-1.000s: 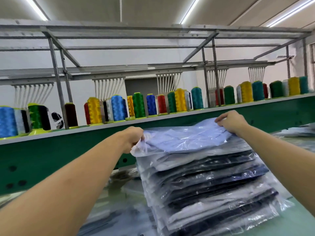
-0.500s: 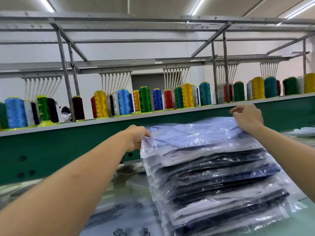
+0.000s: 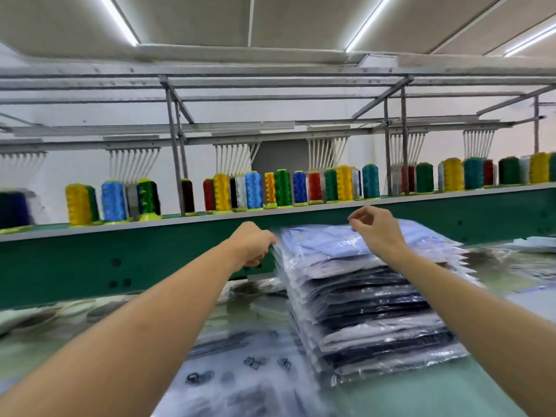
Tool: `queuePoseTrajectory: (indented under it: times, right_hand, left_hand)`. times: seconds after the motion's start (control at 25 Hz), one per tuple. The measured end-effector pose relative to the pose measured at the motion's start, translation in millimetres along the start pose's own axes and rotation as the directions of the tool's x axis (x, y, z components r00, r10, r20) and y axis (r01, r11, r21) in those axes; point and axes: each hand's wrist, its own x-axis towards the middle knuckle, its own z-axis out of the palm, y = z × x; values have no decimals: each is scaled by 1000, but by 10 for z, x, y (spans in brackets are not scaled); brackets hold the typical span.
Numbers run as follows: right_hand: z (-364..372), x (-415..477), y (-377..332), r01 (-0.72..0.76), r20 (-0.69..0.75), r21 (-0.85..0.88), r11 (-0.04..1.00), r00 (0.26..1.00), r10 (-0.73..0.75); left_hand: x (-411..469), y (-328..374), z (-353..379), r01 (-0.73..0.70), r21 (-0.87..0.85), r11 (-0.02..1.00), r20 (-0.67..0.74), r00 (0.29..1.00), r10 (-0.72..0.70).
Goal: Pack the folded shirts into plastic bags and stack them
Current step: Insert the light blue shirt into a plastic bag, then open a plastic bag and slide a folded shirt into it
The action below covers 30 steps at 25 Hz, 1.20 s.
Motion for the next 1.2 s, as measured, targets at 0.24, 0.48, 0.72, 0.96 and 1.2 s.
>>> queuePoseTrajectory:
  times: [0.24, 0.48, 0.72, 0.96, 1.2]
  right_hand:
    - [561, -964, -992, 51, 154, 221, 974, 984, -87]
    - [1035, -2050, -1532, 90, 329, 294, 952, 925, -189]
    - [1370, -2946, -1308, -143, 608, 302, 942, 790, -75]
    - [1562, -3418, -895, -173, 732, 202, 964, 681, -32]
    - [1577, -3463, -710, -140, 578, 251, 958, 816, -32]
  left_hand:
    - [-865, -219, -192, -136, 64, 989, -240, 960, 147]
    - [-1678, -950, -328, -150, 305, 941, -196, 956, 216]
    - [-2190, -1863, -192, -46, 395, 917, -71, 994, 80]
    - [-2403, -2540, 65, -2, 449, 894, 83, 996, -39]
    - [-2300, -2816, 69, -20, 424, 905, 143, 989, -45]
